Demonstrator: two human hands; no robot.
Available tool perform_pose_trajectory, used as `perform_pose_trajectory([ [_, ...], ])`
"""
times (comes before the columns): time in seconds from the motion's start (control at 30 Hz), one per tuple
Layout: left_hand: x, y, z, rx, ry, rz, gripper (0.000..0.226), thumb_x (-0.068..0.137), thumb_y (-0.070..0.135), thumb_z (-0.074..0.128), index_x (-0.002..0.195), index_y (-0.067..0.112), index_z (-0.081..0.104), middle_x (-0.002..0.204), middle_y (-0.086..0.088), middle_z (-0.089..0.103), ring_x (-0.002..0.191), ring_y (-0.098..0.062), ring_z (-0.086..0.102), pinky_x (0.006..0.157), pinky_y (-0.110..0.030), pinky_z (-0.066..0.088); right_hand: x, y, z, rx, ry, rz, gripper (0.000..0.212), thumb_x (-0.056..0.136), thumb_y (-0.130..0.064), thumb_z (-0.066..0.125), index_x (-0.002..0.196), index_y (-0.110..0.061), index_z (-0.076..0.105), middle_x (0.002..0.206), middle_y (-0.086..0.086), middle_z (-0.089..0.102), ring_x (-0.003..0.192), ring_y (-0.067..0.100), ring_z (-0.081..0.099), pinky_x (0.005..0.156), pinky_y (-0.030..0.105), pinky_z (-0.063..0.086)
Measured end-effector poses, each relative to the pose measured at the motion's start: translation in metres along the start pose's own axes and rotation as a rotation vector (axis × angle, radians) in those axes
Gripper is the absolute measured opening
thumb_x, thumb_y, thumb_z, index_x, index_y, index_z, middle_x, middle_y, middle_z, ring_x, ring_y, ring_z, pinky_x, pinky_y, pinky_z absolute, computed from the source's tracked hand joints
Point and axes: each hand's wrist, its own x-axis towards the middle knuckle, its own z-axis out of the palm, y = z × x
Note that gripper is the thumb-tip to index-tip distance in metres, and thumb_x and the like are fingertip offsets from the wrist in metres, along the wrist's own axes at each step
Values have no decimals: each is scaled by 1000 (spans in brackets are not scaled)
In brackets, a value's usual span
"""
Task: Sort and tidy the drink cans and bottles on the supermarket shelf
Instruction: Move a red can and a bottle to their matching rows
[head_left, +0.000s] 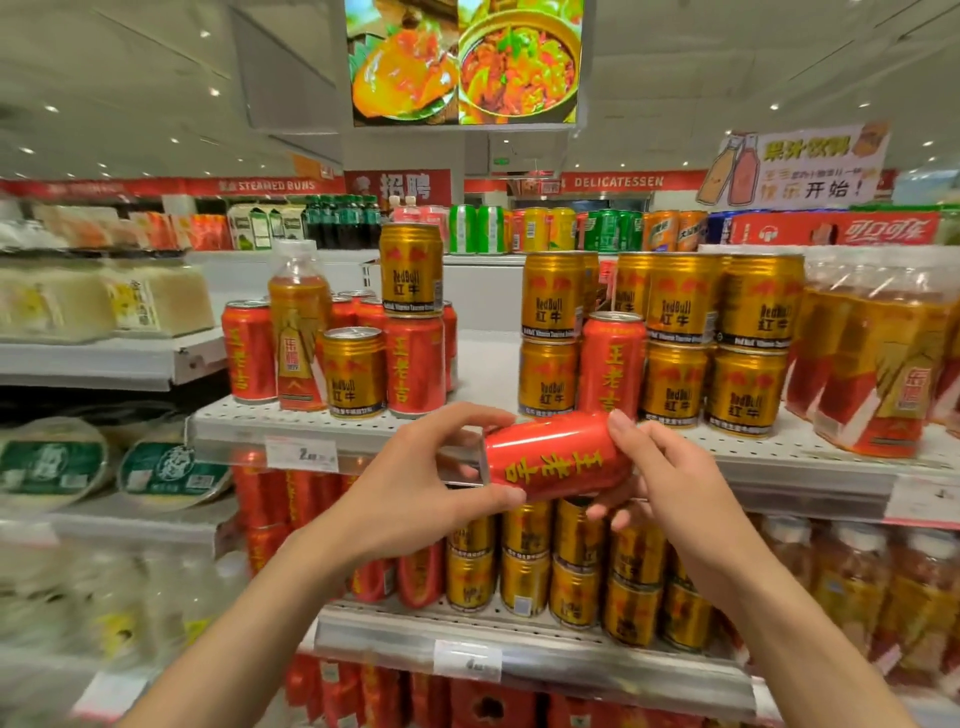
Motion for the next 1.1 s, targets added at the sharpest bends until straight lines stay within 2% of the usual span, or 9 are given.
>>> perform_pose_trajectory([
  [0.13,6,-9,-11,-16,-14,26,57,77,31,90,126,42,63,112,19,65,96,1,70,83,-19,59,5,-5,13,-34,22,-16,41,95,-50,56,98,-9,62,91,13,74,65,28,73,52,27,53],
  [0.4,5,-48,-83,111,26,177,54,77,33,88,121,38,57,120,20,64,111,-1,61,82,-23,56,27,-36,91,-104,38,-99,43,97,-46,58,100,-3,60,80,7,72,60,33,72,51,29,56],
  [0.53,-9,-75,-142,218,55,209,55,73,49,80,120,42,52,114,26,62,108,4,60,77,-15,50,43,-49,159,-136,-6,-131,47,96,-46,60,99,0,59,75,9,68,58,32,71,48,30,53],
  [0.6,-14,-89,-167,278,72,213,63,70,61,72,127,44,50,114,30,60,106,9,59,83,-9,46,51,-55,191,-155,-35,-149,42,96,-44,60,92,-2,57,68,6,66,56,30,70,47,31,52],
  [0.67,-18,-102,-188,318,83,209,76,69,66,69,138,43,50,117,28,61,105,7,62,90,-16,50,58,-60,220,-187,-71,-180,35,97,-42,60,87,-9,57,61,3,64,53,28,69,45,31,50],
  [0.77,-21,-118,-211,353,89,213,83,69,71,66,144,37,54,125,20,65,107,2,62,94,-23,51,68,-67,248,-245,-103,-200,37,98,-43,60,92,-6,59,57,3,64,52,26,67,42,27,48],
  [0.97,-26,-138,-233,355,138,157,70,78,62,75,140,40,52,115,23,63,99,4,61,88,-19,51,81,-82,275,-363,-187,-210,37,102,-45,50,97,-9,58,71,13,70,53,20,67,42,27,48],
  [1.03,-30,-143,-236,330,190,133,69,78,65,73,139,42,51,112,25,62,98,9,60,82,-12,45,87,-89,276,-438,-104,-289,34,103,-44,48,99,-12,59,89,11,73,58,18,68,45,27,49],
  [1.1,-32,-146,-238,293,238,105,69,77,66,73,138,42,51,113,23,64,98,12,59,77,-8,42,97,-95,278,-583,62,-407,27,103,-43,50,101,-17,58,100,1,68,73,15,69,55,30,54],
])
